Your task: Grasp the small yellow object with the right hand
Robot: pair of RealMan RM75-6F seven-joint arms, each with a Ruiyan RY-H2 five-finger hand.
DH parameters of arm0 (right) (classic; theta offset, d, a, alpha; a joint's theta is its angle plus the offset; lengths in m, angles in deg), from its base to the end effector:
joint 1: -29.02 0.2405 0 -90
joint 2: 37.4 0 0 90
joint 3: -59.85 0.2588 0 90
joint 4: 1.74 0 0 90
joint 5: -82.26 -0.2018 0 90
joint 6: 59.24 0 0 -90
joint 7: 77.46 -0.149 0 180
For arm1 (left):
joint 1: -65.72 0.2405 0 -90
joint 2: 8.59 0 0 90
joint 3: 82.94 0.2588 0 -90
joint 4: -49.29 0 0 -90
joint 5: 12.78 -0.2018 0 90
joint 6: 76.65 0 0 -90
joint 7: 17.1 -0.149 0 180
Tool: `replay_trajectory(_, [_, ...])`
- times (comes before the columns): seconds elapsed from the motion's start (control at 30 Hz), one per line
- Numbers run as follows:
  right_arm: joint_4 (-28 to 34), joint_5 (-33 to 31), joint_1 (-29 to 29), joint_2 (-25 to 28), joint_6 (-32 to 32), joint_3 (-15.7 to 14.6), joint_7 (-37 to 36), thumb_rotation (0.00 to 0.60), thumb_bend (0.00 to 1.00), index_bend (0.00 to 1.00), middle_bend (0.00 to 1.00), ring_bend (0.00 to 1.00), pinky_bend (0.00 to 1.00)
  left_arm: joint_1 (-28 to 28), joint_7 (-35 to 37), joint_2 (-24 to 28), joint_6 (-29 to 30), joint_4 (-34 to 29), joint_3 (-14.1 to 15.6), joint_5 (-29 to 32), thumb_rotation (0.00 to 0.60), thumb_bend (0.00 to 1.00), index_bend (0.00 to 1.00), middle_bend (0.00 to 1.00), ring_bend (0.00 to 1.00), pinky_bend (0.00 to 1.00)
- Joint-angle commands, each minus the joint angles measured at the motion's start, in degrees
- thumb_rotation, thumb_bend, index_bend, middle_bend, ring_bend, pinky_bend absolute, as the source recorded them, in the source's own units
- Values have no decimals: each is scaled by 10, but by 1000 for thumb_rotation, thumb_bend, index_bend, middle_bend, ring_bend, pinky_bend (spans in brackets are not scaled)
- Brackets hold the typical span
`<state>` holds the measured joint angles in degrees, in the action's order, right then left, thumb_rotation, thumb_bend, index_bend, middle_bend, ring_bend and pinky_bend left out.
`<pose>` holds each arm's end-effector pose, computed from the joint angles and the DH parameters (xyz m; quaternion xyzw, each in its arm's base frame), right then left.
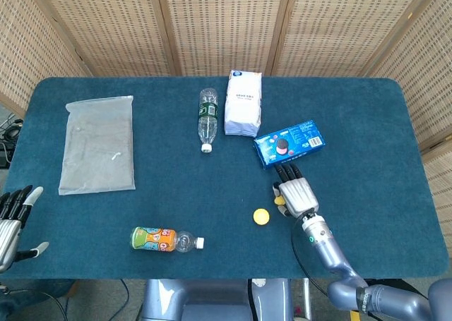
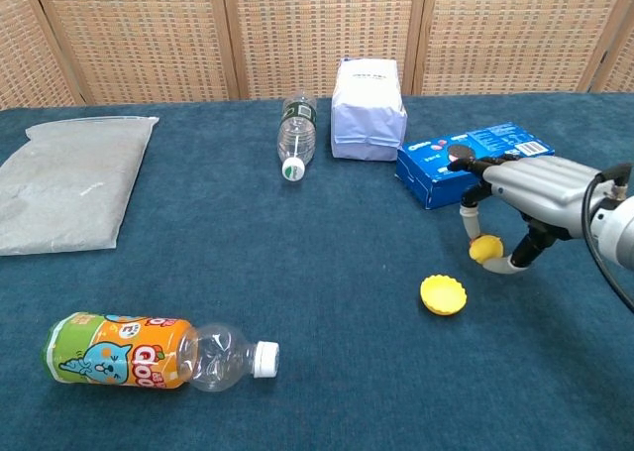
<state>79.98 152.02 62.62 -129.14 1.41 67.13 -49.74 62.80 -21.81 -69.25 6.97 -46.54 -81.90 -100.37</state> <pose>-0.1936 -0.3142 -0.0177 0.7511 -0.3294 0.3266 0.4697 -0.3120 0.1601 0.1673 -0.6292 -0.3931 -0.3316 0.5828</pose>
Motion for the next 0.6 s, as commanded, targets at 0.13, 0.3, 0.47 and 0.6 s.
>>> replay_trajectory(0.13, [104,67,-9,61,29,-23,-8,600,321,574,0,0,0,0,-7,-1,2,-3,2,-5,600,25,0,0,0,0])
replay_trajectory(0.3, [155,71,-2,74,21,-29,33,600,320,574,0,0,0,2,-8,-1,6,-5,4,-8,600,25,0,0,0,0])
replay_trajectory(0.47, [162,51,5,63,7,-30,60,600,321,574,0,0,0,2,-7,-1,5,-4,4,-8,600,24,0,0,0,0])
replay_trajectory(0.6, [142,28,14,39,-10,-34,88,600,322,574,0,0,0,0,-6,-2,0,-2,3,-4,600,24,0,0,0,0])
